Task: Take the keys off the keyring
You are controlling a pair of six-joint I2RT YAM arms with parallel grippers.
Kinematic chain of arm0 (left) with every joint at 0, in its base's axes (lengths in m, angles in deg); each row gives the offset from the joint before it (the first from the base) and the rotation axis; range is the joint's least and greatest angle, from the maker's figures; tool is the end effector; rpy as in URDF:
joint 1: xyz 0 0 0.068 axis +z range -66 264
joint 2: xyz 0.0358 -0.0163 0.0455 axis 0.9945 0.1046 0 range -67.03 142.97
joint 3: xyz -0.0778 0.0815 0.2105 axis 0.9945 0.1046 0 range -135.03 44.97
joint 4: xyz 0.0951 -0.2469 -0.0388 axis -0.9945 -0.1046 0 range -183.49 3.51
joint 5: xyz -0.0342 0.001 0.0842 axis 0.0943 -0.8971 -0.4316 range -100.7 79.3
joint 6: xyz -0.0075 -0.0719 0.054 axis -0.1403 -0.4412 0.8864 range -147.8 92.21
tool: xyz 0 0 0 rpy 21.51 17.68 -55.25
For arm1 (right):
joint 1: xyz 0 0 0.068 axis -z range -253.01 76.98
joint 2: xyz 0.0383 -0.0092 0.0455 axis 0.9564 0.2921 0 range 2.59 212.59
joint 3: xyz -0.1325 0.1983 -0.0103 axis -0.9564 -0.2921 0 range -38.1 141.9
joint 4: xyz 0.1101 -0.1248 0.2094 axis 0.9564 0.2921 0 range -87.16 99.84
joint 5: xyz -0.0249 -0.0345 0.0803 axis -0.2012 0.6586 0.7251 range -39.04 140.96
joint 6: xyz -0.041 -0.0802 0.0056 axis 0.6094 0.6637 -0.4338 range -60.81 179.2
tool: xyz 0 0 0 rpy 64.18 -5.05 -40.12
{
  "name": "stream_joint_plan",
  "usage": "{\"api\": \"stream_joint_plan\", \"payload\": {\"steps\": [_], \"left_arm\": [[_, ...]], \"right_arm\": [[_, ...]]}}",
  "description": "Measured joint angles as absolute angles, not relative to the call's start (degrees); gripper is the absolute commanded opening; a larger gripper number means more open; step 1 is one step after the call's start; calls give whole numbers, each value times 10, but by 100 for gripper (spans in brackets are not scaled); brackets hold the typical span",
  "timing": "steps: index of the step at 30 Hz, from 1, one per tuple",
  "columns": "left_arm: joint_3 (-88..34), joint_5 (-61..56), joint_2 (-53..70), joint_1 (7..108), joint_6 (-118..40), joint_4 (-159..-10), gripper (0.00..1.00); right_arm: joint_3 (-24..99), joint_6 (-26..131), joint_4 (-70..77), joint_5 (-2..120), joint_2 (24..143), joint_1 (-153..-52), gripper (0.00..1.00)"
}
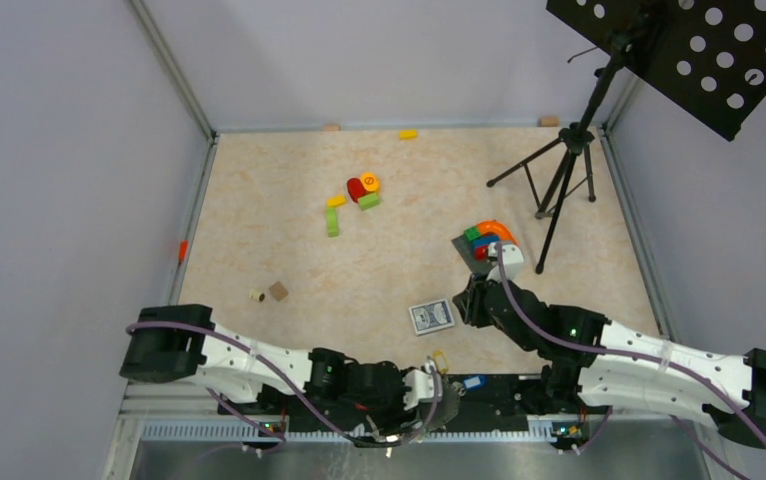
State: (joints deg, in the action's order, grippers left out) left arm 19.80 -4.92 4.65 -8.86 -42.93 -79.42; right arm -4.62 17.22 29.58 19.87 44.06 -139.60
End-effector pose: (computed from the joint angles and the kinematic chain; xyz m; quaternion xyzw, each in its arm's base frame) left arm -0.0224 -0.2830 0.0915 0.5834 0.6897 -0.3718 0.2139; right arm 0.1270 0.1886 0.2079 -0.0605 0.8604 0.2242 0.4536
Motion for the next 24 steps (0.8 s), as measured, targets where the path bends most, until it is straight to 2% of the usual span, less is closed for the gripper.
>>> {"api": "stream_joint_plan", "payload": {"steps": [7, 9, 12, 16, 19, 22, 24], "left_arm": [[168, -46, 97, -102, -424, -789, 59], [157, -46, 112, -107, -423, -788, 55], [141, -46, 131, -115, -421, -789, 44], [122, -46, 155, -119, -419, -792, 20], [102, -46, 175, -120, -418, -803, 9], [82, -57, 191, -120, -419, -816, 0], [69, -70, 199, -121, -425, -831, 0]], "right_arm": [[-46, 172, 290, 207, 441, -1396, 32], [-46, 172, 290, 208, 441, -1396, 32], [-46, 172, 290, 208, 441, -1396, 32], [-46, 172, 290, 208, 441, -1396, 32], [-46, 172, 290, 208, 440, -1396, 32], [-46, 172, 290, 208, 438, -1396, 32], [-46, 172, 290, 208, 438, -1396, 32]]}}
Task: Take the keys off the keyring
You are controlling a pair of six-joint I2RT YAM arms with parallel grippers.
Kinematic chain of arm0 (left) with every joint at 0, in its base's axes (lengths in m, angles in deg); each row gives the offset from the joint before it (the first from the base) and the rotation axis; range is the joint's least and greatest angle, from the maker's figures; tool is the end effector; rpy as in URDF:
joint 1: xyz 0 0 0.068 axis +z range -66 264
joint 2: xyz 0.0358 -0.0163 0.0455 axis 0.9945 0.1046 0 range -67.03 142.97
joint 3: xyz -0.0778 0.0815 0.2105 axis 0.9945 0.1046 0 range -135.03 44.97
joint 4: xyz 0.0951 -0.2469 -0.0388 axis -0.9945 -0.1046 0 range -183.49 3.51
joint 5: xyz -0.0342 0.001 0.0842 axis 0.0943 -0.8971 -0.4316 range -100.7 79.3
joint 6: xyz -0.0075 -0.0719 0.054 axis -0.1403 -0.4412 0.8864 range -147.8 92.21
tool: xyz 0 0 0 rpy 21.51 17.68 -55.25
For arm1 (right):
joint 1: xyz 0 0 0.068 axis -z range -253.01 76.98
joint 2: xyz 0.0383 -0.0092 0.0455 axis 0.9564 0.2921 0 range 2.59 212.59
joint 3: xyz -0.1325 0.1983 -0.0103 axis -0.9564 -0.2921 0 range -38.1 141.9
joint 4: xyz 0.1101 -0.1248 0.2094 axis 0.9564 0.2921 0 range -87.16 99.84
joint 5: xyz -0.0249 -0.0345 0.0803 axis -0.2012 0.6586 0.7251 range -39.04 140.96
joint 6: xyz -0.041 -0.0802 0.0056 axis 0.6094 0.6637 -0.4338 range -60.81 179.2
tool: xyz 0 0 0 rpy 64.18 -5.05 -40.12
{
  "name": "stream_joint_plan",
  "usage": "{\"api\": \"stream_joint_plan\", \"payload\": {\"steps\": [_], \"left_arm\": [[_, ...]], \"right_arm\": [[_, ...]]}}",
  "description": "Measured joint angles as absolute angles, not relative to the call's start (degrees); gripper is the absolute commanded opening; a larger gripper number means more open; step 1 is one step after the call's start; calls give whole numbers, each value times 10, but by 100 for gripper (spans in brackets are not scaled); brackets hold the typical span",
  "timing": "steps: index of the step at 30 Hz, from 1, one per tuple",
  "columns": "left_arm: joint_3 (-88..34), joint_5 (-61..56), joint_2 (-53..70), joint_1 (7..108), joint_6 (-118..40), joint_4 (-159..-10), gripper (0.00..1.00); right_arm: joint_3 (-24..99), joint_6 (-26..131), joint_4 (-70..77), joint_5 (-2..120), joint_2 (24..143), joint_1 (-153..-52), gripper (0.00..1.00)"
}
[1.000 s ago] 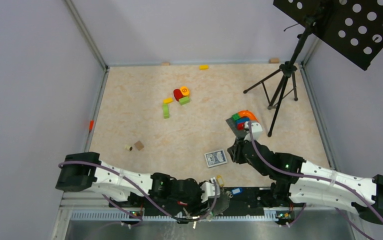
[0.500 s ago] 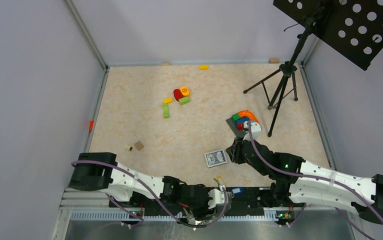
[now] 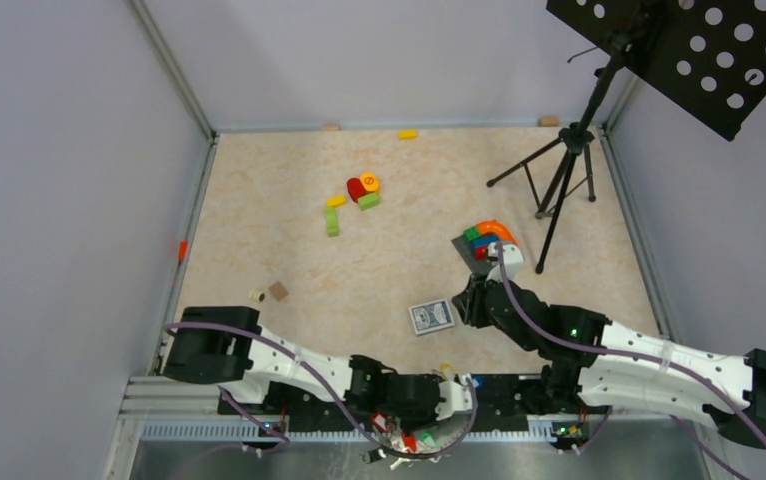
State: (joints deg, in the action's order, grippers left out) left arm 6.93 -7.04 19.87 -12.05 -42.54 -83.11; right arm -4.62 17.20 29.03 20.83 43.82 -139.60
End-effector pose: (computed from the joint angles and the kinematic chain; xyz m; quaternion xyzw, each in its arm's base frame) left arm -0.0396 -0.3241 0.0818 0.6118 0.6939 -0.3284 0.1907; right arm 0.1263 0.1900 0.2095 -0.0622 0.8588 0.2345 0.4511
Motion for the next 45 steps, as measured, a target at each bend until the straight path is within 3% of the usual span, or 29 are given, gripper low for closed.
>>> {"api": "stream_joint_plan", "payload": {"steps": [6, 12, 17, 20, 24, 27, 31, 45], "left_arm": [[38, -126, 217, -123, -463, -866, 1], [23, -207, 223, -100, -520, -905, 22], [23, -196, 229, -60, -588, -922, 23], [30, -139, 225, -14, -636, -919, 24], [55, -219, 199, 134, -649, -908, 32], [92, -288, 155, 241, -647, -916, 33], [124, -313, 116, 298, -620, -929, 30], [94, -272, 121, 303, -547, -941, 34]], "right_arm": [[-46, 172, 291, 208, 431, -1396, 32], [-46, 172, 290, 208, 429, -1396, 32], [-46, 172, 290, 208, 429, -1396, 32], [-46, 172, 290, 208, 429, -1396, 32], [-46, 171, 290, 208, 429, -1396, 32], [-46, 170, 290, 208, 428, -1396, 32], [-46, 170, 289, 208, 428, -1396, 32], [-46, 170, 288, 208, 417, -1396, 32]]}}
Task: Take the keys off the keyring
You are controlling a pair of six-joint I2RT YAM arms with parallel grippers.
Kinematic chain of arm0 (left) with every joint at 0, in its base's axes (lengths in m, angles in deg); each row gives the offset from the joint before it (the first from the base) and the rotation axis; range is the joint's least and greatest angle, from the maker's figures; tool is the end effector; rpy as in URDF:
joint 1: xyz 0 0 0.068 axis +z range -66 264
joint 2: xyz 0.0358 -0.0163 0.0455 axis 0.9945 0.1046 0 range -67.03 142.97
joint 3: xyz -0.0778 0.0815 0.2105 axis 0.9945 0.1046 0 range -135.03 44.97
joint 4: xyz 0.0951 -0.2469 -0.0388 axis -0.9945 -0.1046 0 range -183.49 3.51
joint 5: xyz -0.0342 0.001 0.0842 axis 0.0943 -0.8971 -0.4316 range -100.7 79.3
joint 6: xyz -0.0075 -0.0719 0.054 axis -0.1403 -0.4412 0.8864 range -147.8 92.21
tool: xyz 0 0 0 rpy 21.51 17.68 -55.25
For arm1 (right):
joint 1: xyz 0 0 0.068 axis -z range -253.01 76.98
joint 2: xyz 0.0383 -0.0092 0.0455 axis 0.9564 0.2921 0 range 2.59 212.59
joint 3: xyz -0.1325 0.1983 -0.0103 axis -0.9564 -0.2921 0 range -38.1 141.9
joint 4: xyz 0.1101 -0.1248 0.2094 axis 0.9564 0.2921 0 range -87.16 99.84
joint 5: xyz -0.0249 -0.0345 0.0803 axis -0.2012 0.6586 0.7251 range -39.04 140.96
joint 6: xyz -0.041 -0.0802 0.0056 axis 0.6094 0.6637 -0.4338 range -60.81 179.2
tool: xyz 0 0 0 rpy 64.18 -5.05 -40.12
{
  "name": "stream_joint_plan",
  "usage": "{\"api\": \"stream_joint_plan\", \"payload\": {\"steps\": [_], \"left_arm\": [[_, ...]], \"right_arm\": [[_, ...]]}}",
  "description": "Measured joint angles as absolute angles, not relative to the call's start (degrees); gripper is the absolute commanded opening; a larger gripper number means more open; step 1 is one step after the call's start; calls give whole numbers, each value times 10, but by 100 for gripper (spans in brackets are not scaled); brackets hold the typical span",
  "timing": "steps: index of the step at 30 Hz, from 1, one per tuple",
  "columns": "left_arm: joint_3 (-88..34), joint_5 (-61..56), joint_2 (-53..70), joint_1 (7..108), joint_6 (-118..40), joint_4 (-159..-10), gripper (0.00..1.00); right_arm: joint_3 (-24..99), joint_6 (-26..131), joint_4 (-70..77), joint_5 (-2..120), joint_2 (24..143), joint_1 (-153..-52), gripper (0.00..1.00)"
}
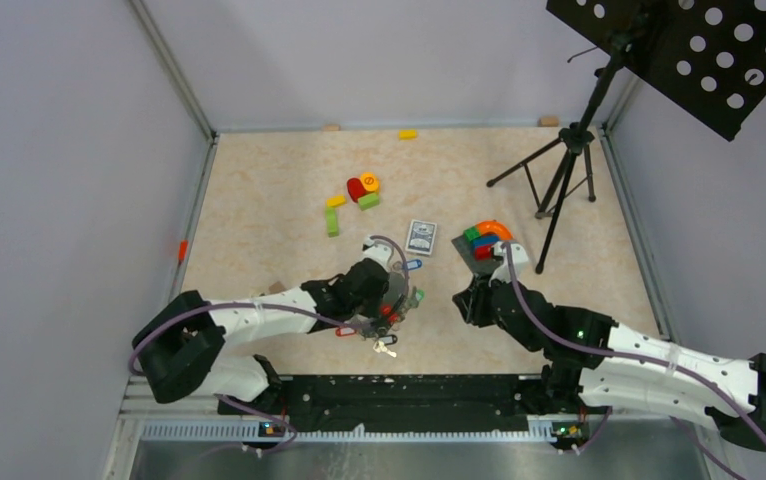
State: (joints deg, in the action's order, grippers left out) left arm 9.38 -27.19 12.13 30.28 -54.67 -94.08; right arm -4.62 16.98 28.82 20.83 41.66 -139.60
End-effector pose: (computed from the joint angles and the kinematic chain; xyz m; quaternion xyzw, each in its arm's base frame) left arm 0.1931 -0.2246 0.0904 0.1702 0.9189 -0.1096 0.3384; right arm 0.1249 0.1868 0.2176 -0.0539 0.8506 0.2512 0.4588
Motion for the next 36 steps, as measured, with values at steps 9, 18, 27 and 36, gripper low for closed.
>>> {"api": "stream_joint_plan", "payload": {"steps": [9, 18, 27, 36], "left_arm": [[112, -234, 12, 303, -495, -895, 53], [115, -188, 74, 303, -458, -822, 68], [81, -163, 176, 302, -457, -817, 67], [49, -164, 187, 302, -404, -818, 64]], "right_arm": [[-47, 170, 284, 209, 416, -1396, 32], [-47, 159, 277, 211, 418, -1396, 33], [-47, 154, 277, 213, 420, -1396, 33], [-47, 154, 277, 213, 420, -1396, 33]]}}
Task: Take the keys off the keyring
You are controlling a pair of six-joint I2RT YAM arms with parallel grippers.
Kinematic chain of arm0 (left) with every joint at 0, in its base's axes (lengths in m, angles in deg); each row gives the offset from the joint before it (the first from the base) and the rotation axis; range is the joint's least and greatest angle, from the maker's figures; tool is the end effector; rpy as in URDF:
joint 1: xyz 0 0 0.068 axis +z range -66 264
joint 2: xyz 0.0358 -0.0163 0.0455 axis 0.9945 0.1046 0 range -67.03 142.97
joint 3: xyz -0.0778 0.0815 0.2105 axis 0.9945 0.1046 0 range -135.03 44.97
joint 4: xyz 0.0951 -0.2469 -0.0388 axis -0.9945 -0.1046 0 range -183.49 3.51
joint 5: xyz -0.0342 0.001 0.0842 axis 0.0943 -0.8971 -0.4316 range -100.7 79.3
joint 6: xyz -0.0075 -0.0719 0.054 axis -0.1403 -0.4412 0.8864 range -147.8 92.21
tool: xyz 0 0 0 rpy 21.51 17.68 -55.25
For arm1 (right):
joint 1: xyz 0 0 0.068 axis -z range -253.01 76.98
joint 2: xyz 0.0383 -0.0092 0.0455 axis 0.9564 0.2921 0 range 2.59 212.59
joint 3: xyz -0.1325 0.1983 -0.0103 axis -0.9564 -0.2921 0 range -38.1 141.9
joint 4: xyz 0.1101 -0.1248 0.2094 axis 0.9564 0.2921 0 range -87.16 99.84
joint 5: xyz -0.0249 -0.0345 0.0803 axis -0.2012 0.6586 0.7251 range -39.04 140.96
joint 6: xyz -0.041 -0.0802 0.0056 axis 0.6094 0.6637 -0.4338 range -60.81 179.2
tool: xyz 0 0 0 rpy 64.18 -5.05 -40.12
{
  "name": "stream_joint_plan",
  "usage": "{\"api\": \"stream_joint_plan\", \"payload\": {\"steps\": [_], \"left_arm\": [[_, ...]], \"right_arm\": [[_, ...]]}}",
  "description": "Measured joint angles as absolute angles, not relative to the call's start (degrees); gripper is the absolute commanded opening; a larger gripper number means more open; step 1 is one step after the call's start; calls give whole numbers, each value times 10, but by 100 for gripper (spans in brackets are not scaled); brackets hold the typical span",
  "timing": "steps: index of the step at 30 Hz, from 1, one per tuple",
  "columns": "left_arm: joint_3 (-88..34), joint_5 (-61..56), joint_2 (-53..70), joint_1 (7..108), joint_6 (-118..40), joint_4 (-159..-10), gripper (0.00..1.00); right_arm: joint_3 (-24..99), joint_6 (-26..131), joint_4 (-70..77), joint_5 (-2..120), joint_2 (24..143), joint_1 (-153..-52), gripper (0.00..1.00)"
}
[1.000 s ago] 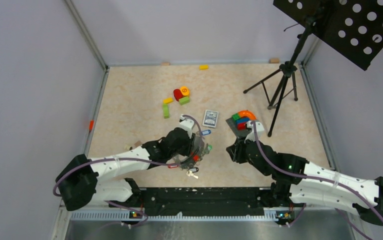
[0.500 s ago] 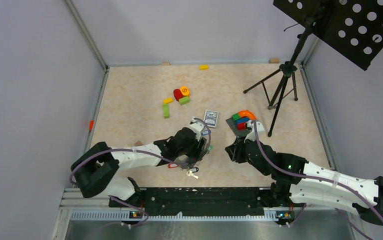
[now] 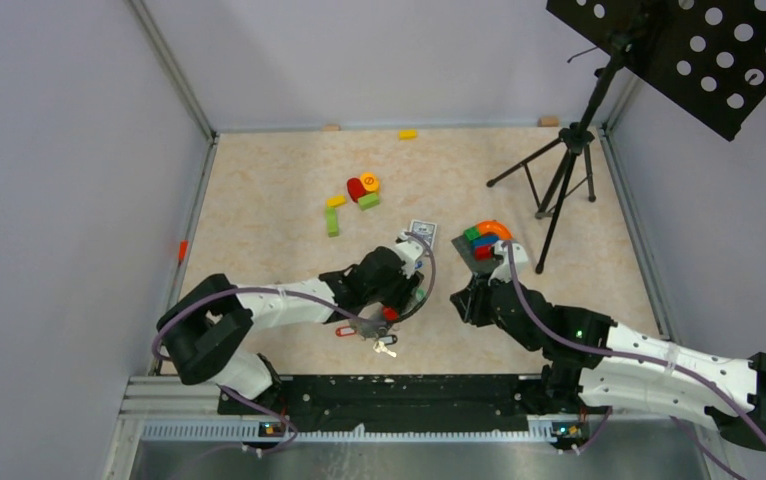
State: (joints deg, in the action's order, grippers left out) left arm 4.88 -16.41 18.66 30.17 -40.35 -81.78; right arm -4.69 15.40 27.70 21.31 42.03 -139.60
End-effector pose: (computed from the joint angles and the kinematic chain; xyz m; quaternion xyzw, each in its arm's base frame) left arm 0.2060 -0.2683 0.1029 0.3008 0.8575 -0.1893 0.3721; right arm 0.1253 0.1892 0.2180 -0.0425 0.8493 0.2644 0.4549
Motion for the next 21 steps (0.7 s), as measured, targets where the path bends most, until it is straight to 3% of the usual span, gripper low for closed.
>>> {"api": "stream_joint_plan", "payload": {"steps": [13, 21], "left_arm": [[30, 21, 167, 313, -73, -889, 56], [36, 170, 146, 443, 32, -894, 52]], "right_arm": [[-47, 157, 277, 214, 419, -1396, 33], [-47, 157, 277, 221, 419, -1396, 33]]}}
